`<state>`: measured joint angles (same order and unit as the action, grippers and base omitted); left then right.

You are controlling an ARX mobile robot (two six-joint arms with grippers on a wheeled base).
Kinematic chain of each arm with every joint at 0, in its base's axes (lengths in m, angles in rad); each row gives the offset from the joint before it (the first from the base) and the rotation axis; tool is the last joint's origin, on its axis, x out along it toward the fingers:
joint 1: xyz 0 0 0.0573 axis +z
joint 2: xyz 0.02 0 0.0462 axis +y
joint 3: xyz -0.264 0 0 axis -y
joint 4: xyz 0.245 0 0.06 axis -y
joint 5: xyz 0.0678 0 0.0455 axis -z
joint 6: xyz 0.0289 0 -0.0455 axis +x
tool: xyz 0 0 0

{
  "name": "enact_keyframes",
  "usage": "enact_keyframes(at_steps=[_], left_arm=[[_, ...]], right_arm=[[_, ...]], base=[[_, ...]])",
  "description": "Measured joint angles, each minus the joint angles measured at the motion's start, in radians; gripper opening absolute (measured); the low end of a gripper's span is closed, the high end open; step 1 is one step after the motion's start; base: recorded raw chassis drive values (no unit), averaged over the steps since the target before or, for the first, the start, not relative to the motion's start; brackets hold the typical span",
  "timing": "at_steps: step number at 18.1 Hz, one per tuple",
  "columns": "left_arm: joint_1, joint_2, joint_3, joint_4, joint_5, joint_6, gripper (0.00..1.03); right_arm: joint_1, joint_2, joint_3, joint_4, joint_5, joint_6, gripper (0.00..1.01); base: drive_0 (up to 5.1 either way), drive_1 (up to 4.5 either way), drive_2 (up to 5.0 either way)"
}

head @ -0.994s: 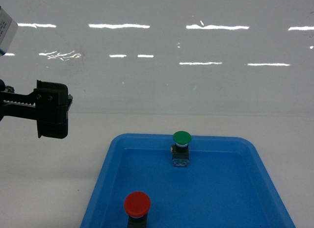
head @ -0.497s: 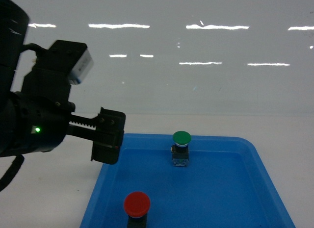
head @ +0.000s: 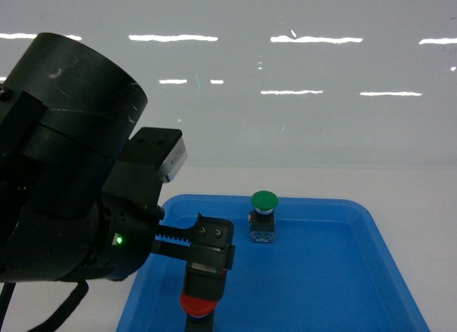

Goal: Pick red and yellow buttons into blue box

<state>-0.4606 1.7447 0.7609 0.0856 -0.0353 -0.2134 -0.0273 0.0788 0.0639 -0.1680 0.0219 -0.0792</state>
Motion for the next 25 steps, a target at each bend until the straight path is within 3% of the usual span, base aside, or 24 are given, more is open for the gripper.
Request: enact_keyframes(at_steps=[3, 6, 11, 22, 25], left_arm=[[-0.023, 0.026, -0.002, -0.014, 0.072, -0.086, 0.98], [-0.024, 0.058, -0.031, 0.024, 0.084, -0.120, 0.98], [-0.013, 0.109, -0.096, 0.121, 0.075, -0.099, 0.98], [0.013, 0.141, -0.113, 0.328, 0.179, -0.098, 0.98], [0.010, 0.159, -0.135, 0.353, 0.161, -0.097, 0.98]], right_arm=[[0.000, 0.000, 0.000, 0.000, 0.000, 0.000, 0.38], [0.000, 0.000, 0.000, 0.000, 0.000, 0.000, 0.38], [0.000, 0.000, 0.000, 0.000, 0.000, 0.000, 0.38], [0.000, 0.000, 0.000, 0.000, 0.000, 0.000, 0.38], [0.000, 0.000, 0.000, 0.000, 0.000, 0.000, 0.38]], base=[[0.0, 0.00, 0.0], [0.0, 0.00, 0.0], [0.0, 0.00, 0.0], [0.0, 0.00, 0.0], [0.0, 0.00, 0.0]])
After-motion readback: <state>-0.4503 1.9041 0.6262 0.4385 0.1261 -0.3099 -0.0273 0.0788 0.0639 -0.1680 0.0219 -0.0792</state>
